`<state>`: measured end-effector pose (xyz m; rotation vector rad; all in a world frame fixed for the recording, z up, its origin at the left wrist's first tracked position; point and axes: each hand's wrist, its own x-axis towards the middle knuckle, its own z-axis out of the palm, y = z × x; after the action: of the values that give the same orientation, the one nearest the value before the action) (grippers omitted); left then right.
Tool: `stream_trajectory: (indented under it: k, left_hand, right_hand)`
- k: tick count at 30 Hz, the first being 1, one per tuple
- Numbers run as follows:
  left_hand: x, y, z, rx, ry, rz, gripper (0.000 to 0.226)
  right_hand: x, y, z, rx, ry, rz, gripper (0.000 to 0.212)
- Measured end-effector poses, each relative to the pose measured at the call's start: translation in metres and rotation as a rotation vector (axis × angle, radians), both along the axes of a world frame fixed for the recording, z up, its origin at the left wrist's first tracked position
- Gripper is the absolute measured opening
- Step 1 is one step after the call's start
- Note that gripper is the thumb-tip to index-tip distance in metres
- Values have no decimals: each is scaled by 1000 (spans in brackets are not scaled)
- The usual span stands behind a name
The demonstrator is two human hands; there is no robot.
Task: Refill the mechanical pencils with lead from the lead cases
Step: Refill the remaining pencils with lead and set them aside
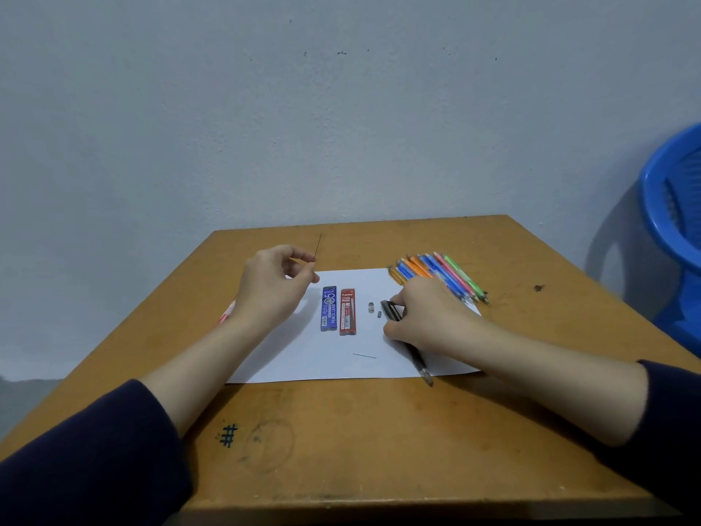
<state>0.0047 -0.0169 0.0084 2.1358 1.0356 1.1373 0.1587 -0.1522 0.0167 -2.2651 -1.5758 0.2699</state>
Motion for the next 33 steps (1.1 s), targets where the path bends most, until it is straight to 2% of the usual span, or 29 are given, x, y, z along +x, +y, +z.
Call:
stream_trajectory:
  k: [3,6,10,14,18,22,26,33]
  left_hand:
    - [1,0,0,5,0,-3,9]
    - [1,-1,0,8,-1,-8,8]
    - [0,-2,2,23,-15,-26,10]
    - [0,-5,4,73,-19,-49,10]
    - [-1,-5,4,147,4,-47,11]
    - [-2,-6,5,302,65,-45,10]
    - [-2,-10,6,450,102,-71,12]
    - [-2,-12,6,551,134,-99,12]
  right_hand:
    - [4,2,0,35,103,-27,21]
    - [9,3,0,63,195,-7,35]
    - [10,1,7,173,212,70,33]
    - [14,1,9,290,152,112,42]
    - [21,5,8,378,9,154,40]
    - [30,9,5,428,-138,120,42]
    - [36,10,4,492,-186,114,43]
    - [40,14,0,510,-236,120,44]
